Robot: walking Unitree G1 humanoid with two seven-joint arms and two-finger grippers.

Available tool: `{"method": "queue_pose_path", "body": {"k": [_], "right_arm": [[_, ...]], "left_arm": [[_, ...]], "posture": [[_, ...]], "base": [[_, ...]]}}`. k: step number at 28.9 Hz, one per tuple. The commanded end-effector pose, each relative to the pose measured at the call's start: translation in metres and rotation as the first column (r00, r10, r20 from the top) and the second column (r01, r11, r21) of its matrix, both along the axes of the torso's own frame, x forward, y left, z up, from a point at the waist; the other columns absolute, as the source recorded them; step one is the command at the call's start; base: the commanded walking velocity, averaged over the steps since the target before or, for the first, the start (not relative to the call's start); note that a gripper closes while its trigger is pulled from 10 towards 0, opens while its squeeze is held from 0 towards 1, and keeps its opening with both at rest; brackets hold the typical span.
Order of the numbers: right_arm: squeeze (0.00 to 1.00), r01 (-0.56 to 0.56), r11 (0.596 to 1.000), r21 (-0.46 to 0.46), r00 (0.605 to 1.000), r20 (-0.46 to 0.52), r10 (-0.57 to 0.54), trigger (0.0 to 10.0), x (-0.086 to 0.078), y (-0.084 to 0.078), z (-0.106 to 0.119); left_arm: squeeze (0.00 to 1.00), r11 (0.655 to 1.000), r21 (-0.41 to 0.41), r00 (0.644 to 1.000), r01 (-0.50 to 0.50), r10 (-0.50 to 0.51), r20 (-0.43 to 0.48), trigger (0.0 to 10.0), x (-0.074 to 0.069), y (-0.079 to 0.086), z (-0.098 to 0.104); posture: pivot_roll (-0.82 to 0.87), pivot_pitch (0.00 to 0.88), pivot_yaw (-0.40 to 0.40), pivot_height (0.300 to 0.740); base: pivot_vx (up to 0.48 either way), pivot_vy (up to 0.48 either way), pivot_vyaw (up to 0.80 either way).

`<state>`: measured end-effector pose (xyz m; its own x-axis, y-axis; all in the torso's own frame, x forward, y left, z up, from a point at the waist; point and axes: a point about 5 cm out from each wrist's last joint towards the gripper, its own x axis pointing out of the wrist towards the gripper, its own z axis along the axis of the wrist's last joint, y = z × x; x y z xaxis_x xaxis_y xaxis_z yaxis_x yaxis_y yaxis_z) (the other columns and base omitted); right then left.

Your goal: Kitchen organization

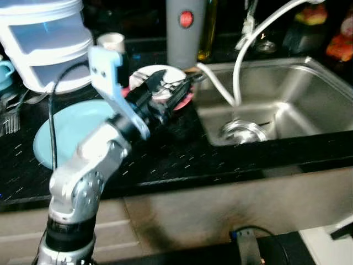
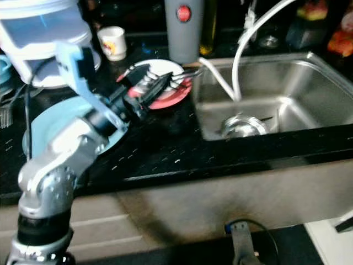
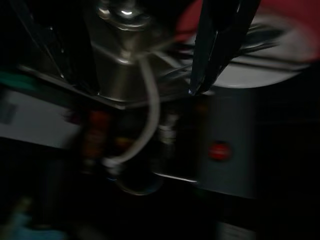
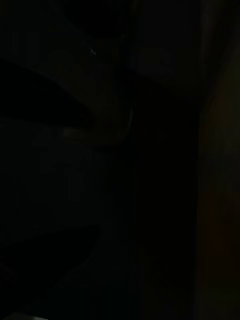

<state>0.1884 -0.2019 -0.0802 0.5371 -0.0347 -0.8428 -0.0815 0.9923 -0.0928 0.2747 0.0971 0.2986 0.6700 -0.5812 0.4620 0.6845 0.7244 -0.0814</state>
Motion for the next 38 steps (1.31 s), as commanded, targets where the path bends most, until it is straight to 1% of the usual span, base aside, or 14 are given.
{"method": "queue_pose_path", "body": {"k": [1, 9, 14, 20, 21, 23, 26, 28, 29, 33, 34, 36, 37, 38], "right_arm": [[0.0, -0.008, 1.0, -0.001, 1.0, -0.011, 0.008, 10.0, -0.002, 0.0, -0.001], [0.0, -0.006, 1.0, 0.009, 1.0, -0.014, 0.006, 10.0, -0.003, 0.001, -0.001], [0.0, -0.002, 1.0, 0.01, 1.0, -0.016, 0.002, 10.0, -0.003, 0.0, -0.001], [0.0, -0.009, 1.0, 0.004, 1.0, -0.027, 0.009, 10.0, -0.003, -0.001, -0.002], [0.0, -0.009, 1.0, 0.004, 1.0, -0.027, 0.009, 10.0, -0.003, -0.001, -0.002], [0.0, -0.016, 1.0, 0.001, 0.999, -0.032, 0.016, 10.0, -0.004, -0.001, -0.002], [0.0, -0.018, 1.0, 0.0, 0.999, -0.034, 0.018, 10.0, -0.004, -0.001, -0.002], [0.0, -0.021, 1.0, -0.003, 0.999, -0.036, 0.021, 10.0, -0.003, -0.001, -0.002], [0.0, -0.025, 1.0, -0.004, 0.999, -0.038, 0.025, 10.0, -0.003, -0.001, -0.002], [0.0, -0.029, 1.0, -0.004, 0.999, -0.041, 0.029, 10.0, -0.003, -0.001, -0.001], [0.0, -0.029, 1.0, -0.005, 0.999, -0.041, 0.029, 10.0, -0.003, -0.001, -0.001], [0.0, -0.031, 1.0, -0.007, 0.999, -0.044, 0.03, 10.0, -0.003, -0.002, -0.001], [0.0, -0.031, 1.0, -0.007, 0.999, -0.044, 0.03, 10.0, -0.003, -0.002, -0.001], [0.0, -0.031, 0.999, -0.008, 0.999, -0.045, 0.031, 10.0, -0.003, -0.002, -0.001]], "left_arm": [[0.0, 1.0, 0.009, 1.0, -0.003, 0.003, -0.01, 10.0, -0.001, 0.001, -0.002], [0.0, 1.0, -0.002, 1.0, -0.005, 0.005, -0.026, 10.0, -0.002, 0.002, -0.003], [0.0, 0.998, -0.054, 0.999, -0.013, 0.01, -0.047, 10.0, -0.002, 0.007, -0.001], [0.0, 0.961, -0.259, 0.988, -0.099, 0.064, -0.141, 10.0, -0.002, 0.028, -0.002], [0.0, 0.961, -0.259, 0.988, -0.099, 0.064, -0.141, 10.0, -0.002, 0.028, -0.002], [0.0, 0.918, -0.355, 0.971, -0.176, 0.103, -0.214, 10.0, 0.0, 0.04, -0.009], [0.0, 0.9, -0.376, 0.961, -0.218, 0.13, -0.246, 10.0, 0.001, 0.046, -0.012], [0.0, 0.882, -0.38, 0.944, -0.278, 0.177, -0.279, 10.0, 0.002, 0.055, -0.017], [0.0, 0.86, -0.377, 0.921, -0.343, 0.228, -0.317, 10.0, 0.002, 0.064, -0.021], [0.0, 0.827, -0.373, 0.883, -0.421, 0.281, -0.376, 10.0, 0.004, 0.075, -0.028], [0.0, 0.816, -0.365, 0.868, -0.449, 0.302, -0.393, 10.0, 0.005, 0.079, -0.031], [0.0, 0.783, -0.321, 0.815, -0.533, 0.373, -0.444, 10.0, 0.008, 0.089, -0.041], [0.0, 0.783, -0.321, 0.815, -0.533, 0.373, -0.444, 10.0, 0.008, 0.089, -0.041], [0.0, 0.771, -0.306, 0.795, -0.559, 0.394, -0.462, 10.0, 0.008, 0.092, -0.044]], "posture": [[0.08, 0.086, 0.017, 0.74], [0.08, 0.091, 0.018, 0.74], [0.09, 0.091, 0.018, 0.74], [0.1, 0.092, 0.014, 0.74], [0.1, 0.092, 0.014, 0.74], [0.1, 0.094, 0.01, 0.74], [0.1, 0.094, 0.01, 0.74], [0.1, 0.096, 0.009, 0.74], [0.1, 0.094, 0.007, 0.74], [0.1, 0.097, 0.005, 0.74], [0.1, 0.097, 0.005, 0.74], [0.1, 0.097, 0.005, 0.74], [0.1, 0.097, 0.005, 0.74], [0.1, 0.099, 0.005, 0.74]], "base": [[0.0, 0.0, 0.79], [0.0, 0.0, 0.79], [0.0, 0.0, 0.21], [0.0, 0.0, 0.0], [0.0, 0.0, 0.0], [0.0, 0.0, 0.0], [0.0, 0.0, 0.0], [0.0, 0.0, 0.0], [0.0, 0.0, 0.0], [0.0, 0.0, 0.0], [0.0, 0.0, 0.0], [0.0, 0.0, 0.0], [0.0, 0.0, 0.0], [0.0, 0.0, 0.0]]}}
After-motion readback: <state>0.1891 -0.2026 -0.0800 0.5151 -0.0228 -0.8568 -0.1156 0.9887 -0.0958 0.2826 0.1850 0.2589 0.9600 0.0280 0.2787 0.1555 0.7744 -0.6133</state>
